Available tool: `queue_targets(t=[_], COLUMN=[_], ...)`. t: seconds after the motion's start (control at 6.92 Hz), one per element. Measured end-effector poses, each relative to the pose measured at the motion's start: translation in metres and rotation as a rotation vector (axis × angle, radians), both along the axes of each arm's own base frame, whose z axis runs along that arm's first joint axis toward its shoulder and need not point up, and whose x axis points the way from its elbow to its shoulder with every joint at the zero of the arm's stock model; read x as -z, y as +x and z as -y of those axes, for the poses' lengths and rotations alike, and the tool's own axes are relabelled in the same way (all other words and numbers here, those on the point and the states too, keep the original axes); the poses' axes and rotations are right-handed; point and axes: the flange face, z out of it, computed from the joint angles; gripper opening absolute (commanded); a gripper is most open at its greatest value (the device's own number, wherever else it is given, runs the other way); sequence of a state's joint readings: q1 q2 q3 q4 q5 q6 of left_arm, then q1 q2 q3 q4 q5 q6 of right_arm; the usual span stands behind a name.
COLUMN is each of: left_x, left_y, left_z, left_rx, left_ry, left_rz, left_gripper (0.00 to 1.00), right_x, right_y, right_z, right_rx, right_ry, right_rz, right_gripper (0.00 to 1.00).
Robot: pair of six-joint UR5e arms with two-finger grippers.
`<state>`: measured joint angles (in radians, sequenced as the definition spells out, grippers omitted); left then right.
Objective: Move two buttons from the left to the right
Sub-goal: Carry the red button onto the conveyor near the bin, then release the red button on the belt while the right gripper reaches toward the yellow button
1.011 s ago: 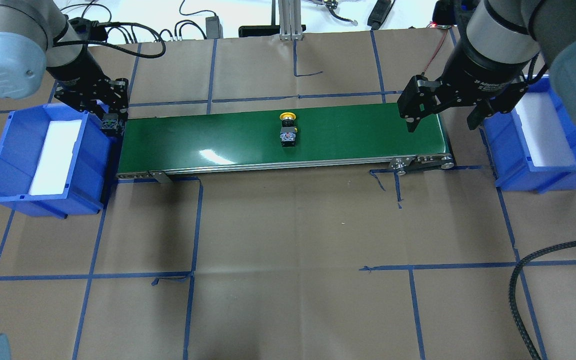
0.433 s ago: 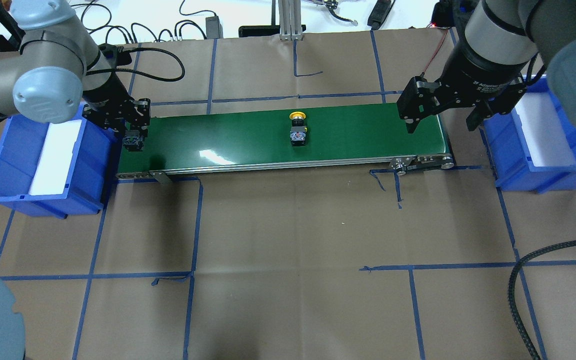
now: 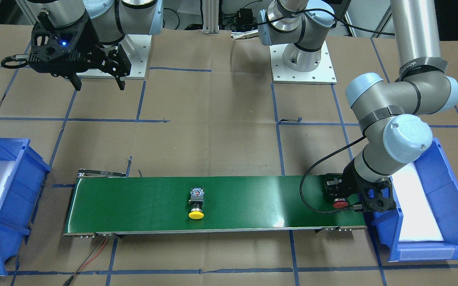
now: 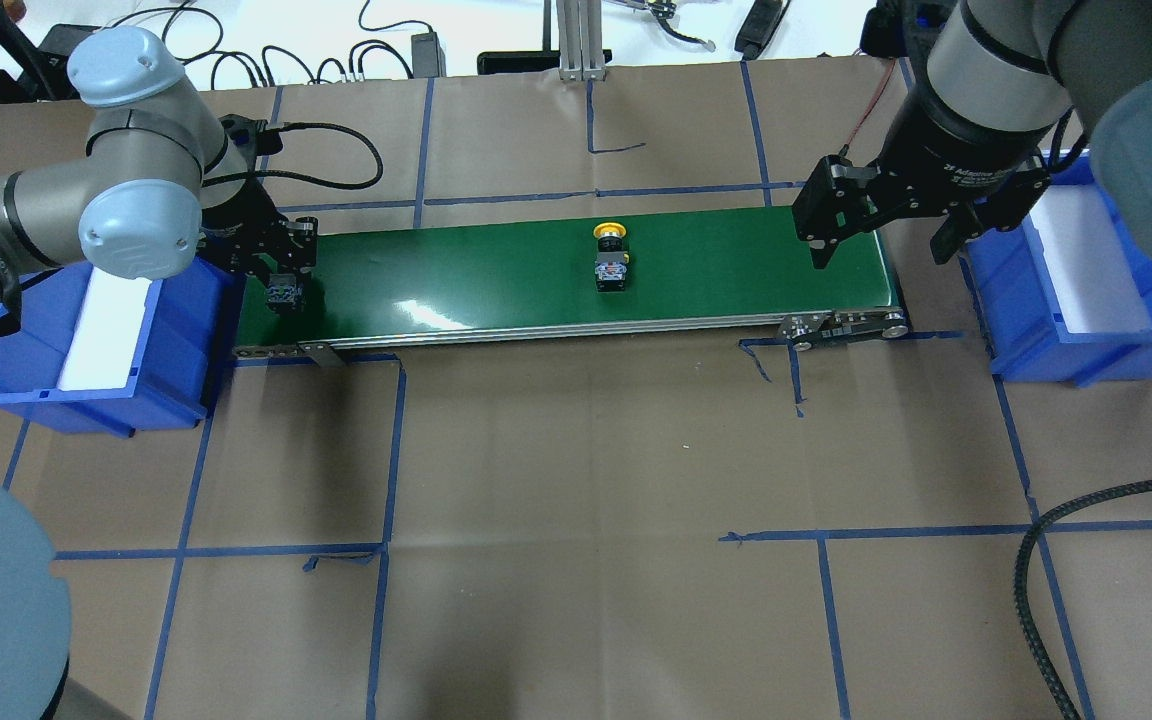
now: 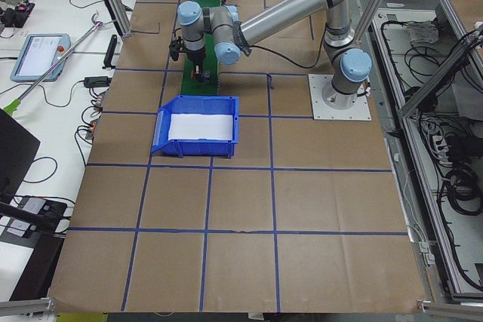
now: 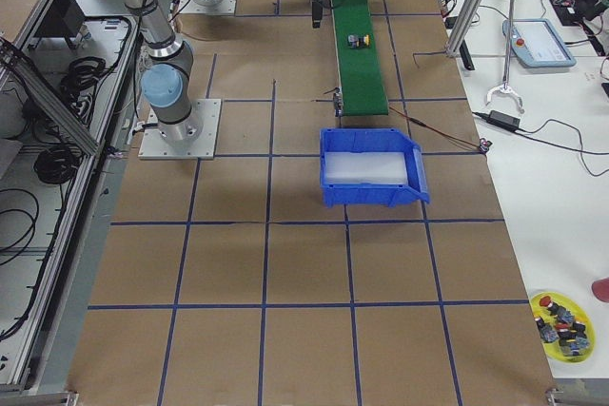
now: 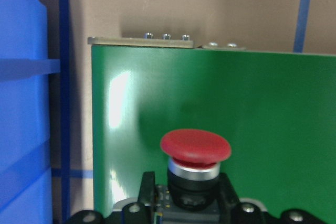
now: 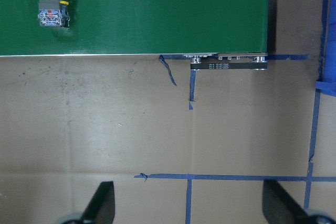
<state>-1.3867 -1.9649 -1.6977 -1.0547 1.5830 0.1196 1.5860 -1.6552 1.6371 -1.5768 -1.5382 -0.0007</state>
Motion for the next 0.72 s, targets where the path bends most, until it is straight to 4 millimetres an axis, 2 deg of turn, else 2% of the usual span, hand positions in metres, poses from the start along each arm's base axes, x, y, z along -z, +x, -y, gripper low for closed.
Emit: queue_targets(t=[0.14,0.29,0.43,0.72], left_x=[0.005,0.007,0.007,-0.005], left_y=[0.000,0.000,0.000,-0.001], left_z=[0.002,0.002,0.003,0.005], left_rx=[0.000,0.000,0.000,0.000], left_ry=[-0.003,-0.004,-0.006,-0.031], left_rz=[0.000,0.001,0.000,-0.001], left_gripper=[0.21,0.93,1.00,1.00], right_x=[0.000,0.000,0.001,0.003], right_y=[0.000,0.000,0.000,0.000], right_z=[0.000,0.000,0.001,0.004], right_rx=[0.000,0.000,0.000,0.001], right_ry=[0.001,0.000,-0.003,-0.003], right_rz=[0.000,0.000,0.000,0.000], right_gripper=[1.00,1.00,1.00,1.00])
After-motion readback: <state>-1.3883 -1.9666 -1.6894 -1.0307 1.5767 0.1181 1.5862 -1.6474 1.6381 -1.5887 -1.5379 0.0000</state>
